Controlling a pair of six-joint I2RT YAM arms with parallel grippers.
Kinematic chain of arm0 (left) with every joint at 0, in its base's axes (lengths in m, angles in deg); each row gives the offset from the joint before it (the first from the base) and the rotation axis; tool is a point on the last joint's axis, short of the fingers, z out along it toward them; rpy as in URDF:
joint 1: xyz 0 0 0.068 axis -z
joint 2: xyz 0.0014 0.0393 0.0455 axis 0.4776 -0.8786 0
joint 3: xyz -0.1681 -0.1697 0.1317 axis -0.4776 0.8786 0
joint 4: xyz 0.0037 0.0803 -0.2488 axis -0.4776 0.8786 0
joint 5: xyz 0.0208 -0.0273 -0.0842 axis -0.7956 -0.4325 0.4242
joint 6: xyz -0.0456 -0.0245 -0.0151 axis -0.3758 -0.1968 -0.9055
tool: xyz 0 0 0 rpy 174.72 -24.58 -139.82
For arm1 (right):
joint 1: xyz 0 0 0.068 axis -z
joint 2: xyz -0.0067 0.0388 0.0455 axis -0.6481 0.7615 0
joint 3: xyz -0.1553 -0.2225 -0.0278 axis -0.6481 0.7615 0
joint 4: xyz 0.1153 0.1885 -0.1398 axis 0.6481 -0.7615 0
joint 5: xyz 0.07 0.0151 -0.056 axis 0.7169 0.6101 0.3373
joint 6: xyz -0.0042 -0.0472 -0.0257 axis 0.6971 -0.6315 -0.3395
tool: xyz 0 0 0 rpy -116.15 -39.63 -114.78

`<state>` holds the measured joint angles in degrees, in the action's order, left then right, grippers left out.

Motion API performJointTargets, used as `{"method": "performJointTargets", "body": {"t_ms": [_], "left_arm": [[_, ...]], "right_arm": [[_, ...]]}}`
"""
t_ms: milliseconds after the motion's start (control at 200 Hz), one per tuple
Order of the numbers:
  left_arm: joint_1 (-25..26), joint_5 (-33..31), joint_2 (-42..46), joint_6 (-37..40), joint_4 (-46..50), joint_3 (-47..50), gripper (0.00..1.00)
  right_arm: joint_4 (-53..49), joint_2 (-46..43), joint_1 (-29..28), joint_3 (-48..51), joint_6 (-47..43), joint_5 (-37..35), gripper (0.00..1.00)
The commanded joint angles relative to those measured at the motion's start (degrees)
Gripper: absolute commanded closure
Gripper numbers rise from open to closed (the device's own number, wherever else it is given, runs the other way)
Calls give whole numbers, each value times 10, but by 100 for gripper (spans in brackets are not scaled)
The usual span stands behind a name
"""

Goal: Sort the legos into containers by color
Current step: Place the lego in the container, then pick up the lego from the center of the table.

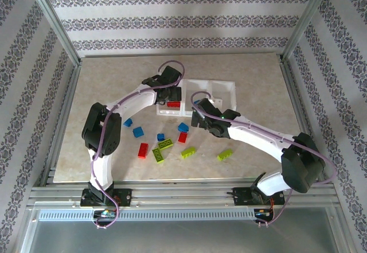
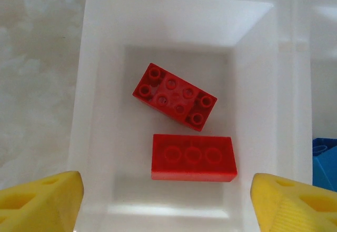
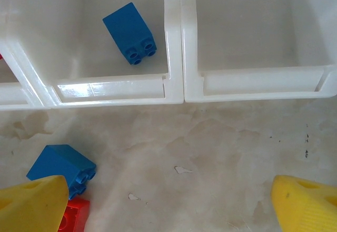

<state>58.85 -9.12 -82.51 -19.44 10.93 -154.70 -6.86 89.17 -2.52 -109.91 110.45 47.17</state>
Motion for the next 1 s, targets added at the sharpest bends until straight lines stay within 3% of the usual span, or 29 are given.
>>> {"method": "performJointTargets", "body": {"t_ms": [0,250,605,994], "left_arm": [[7,-11,8,-3,25,-16,13],[9,-16,71,-14,17,16,0],[8,-73,225,-39,-35,157,0],[0,-141,462,-94,-120,395,0]], "right_arm": [[0,-17,-8,13,6,-18,2],[8,-7,-27,9,-11,-13,2],[16,75,-59,-49,-17,29,2],[-18,171,-62,-139,-105,78,13]]}}
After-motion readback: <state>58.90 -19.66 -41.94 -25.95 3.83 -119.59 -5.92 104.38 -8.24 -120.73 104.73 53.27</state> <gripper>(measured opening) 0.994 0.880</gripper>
